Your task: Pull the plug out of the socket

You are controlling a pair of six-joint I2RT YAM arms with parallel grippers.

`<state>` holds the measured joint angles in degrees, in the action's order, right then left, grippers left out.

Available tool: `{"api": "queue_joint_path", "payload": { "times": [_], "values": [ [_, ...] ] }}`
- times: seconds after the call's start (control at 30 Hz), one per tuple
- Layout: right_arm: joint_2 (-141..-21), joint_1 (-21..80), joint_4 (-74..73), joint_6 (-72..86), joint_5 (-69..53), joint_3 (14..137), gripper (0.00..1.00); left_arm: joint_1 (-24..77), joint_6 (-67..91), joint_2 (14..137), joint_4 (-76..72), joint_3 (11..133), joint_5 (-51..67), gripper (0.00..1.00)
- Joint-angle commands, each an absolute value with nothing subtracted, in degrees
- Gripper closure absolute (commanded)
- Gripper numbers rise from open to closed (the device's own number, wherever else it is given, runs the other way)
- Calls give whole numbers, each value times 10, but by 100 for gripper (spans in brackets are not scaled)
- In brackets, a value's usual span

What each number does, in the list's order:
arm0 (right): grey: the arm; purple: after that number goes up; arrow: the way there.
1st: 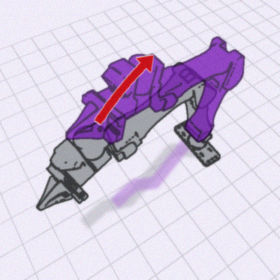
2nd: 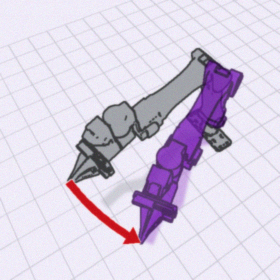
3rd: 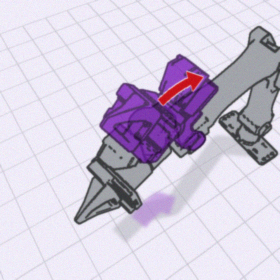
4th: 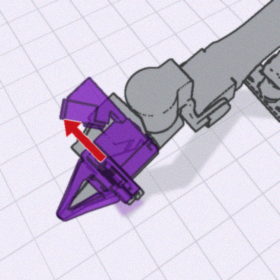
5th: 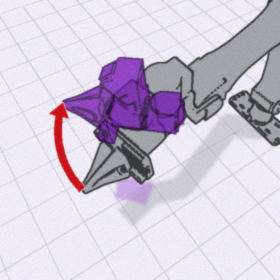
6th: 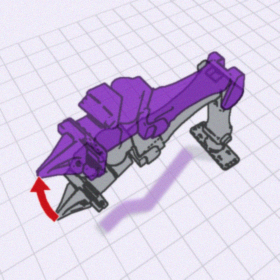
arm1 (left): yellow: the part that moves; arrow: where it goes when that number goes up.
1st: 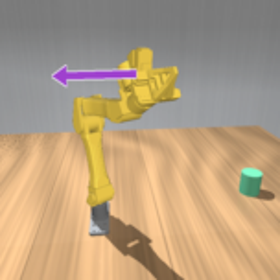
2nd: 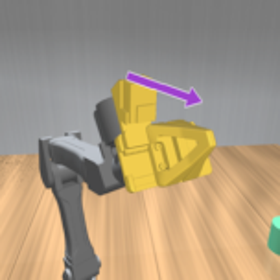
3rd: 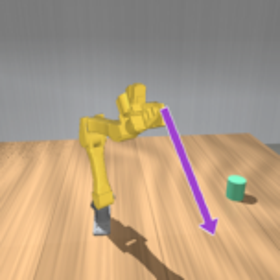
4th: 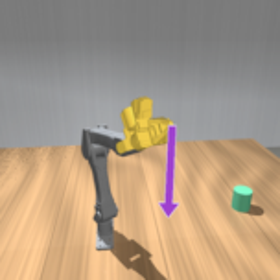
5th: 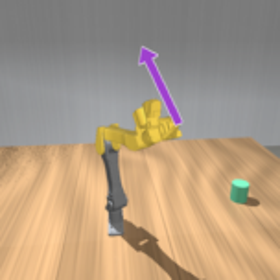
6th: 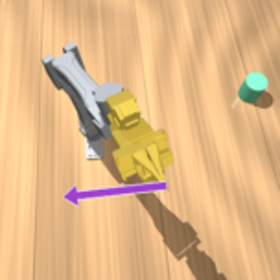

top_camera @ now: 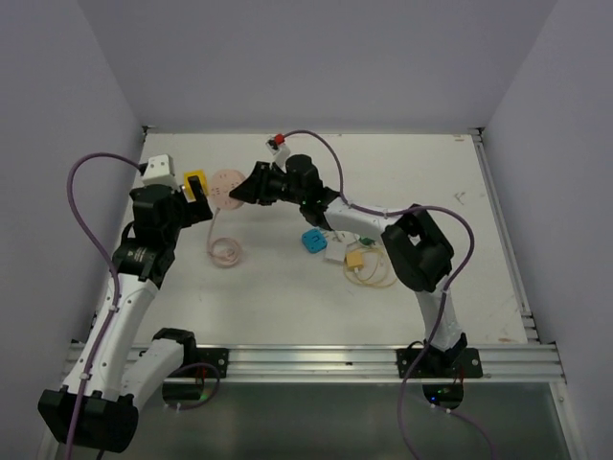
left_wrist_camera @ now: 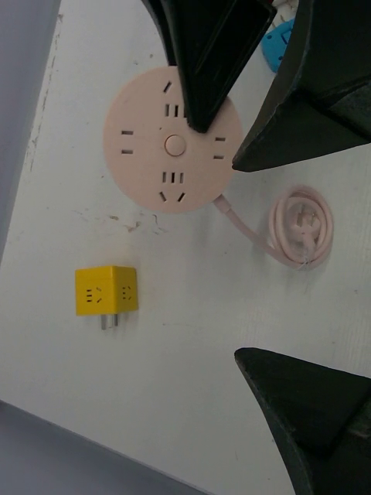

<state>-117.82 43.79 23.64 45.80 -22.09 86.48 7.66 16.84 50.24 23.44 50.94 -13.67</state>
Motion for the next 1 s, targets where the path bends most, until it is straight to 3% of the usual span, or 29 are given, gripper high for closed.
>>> {"api": "queue_joint_path", "payload": {
  "times": [0.0,0.27,0.43,0.63,0.97],
  "values": [
    [-1216,444,336,512,-161,930,98,84,153,497,227,496,-140,1],
    [-1356,447,306,538,-121,1024,76,90,150,490,225,478,-124,1],
    [-1397,446,248,517,-120,1078,48,90,153,490,231,481,-111,1],
    [-1413,439,161,470,-131,1128,27,90,155,489,245,490,-97,1],
    [-1291,391,114,433,-78,971,16,90,167,479,276,509,-88,1]
  ]
}}
